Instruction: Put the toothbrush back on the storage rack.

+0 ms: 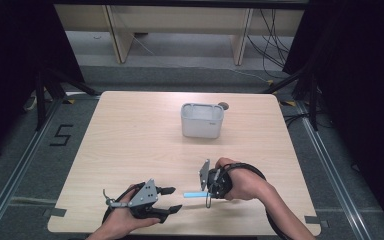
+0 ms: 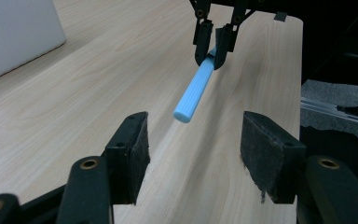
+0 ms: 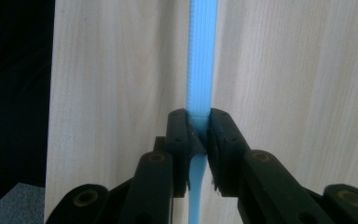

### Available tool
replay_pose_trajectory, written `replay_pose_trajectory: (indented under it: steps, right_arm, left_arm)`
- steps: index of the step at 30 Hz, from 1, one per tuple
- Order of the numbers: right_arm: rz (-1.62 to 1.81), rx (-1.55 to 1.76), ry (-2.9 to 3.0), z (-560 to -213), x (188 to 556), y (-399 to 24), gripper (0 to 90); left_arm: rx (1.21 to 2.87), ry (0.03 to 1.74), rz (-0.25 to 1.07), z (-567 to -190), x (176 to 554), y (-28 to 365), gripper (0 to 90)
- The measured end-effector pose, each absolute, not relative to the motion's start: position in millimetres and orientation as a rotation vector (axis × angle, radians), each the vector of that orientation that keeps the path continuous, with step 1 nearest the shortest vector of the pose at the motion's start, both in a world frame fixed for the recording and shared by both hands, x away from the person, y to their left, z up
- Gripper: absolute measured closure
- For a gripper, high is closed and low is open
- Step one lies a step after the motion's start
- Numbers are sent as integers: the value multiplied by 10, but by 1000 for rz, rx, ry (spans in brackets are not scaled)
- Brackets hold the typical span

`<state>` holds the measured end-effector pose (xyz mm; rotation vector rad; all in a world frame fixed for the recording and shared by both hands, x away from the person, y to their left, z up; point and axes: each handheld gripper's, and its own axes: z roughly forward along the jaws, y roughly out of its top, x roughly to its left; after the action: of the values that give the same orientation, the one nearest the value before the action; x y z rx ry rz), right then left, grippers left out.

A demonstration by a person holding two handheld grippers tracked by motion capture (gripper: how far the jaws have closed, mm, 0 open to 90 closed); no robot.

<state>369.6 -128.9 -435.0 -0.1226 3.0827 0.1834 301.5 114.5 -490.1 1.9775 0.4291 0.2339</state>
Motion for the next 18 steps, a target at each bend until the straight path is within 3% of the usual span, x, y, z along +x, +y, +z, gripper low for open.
replay_pose_trajectory:
  steps: [9, 18]
  right_arm:
    - [191, -183, 3093, -4324, 3655, -1182, 793]
    - [198, -266, 3094, -4297, 3658, -1094, 793]
  left_arm:
    - [2010, 402, 219, -4967, 3129, 983, 425]
    - [2028, 364, 200, -4984, 3156, 897, 537]
